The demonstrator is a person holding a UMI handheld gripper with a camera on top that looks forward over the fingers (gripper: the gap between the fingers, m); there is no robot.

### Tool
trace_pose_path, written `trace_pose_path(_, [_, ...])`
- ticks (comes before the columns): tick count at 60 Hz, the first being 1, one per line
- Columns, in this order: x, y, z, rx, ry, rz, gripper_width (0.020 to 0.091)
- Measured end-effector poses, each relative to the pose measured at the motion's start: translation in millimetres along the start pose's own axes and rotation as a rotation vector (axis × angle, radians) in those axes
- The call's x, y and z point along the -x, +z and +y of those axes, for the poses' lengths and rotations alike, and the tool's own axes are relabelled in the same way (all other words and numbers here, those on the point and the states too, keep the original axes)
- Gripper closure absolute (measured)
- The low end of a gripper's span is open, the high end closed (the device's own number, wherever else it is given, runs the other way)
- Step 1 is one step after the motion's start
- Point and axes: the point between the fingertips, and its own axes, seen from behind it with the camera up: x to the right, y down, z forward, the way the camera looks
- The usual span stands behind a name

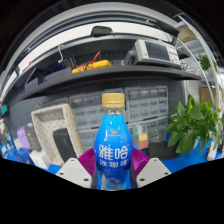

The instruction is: Pour water

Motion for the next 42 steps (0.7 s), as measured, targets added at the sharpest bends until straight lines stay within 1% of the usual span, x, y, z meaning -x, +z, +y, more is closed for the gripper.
trace_pose_path(2, [-10, 5, 14, -0.018, -0.018, -0.004, 0.0647])
trace_pose_path(3, [-14, 5, 16, -0.001, -0.026, -0.005, 0.0649])
trace_pose_path(16, [-57, 26, 75, 0.069, -0.096, -0.007, 0.0648])
trace_pose_path(29, [-73, 38, 129, 0.113, -0.163, -0.029, 0.0648])
trace_pose_path(30, [-74, 36, 134, 0.127, -0.169, -0.028, 0.0649])
trace_pose_path(31, [-75, 35, 141, 0.14, -0.175, -0.027, 0.0549])
trace_pose_path(32, [-74, 35, 138, 0.115, -0.177, -0.032, 0.0632])
trace_pose_path(33, [-73, 34, 136, 0.095, -0.173, -0.033, 0.0642])
trace_pose_path(34, [-72, 34, 138, 0.095, -0.169, -0.034, 0.063])
trace_pose_path(36, [-73, 32, 138, 0.081, -0.152, -0.03, 0.0643])
trace_pose_path(37, [-75, 30, 139, 0.087, -0.147, -0.023, 0.0643])
trace_pose_path(42, [-78, 26, 138, 0.065, -0.111, -0.017, 0.0635])
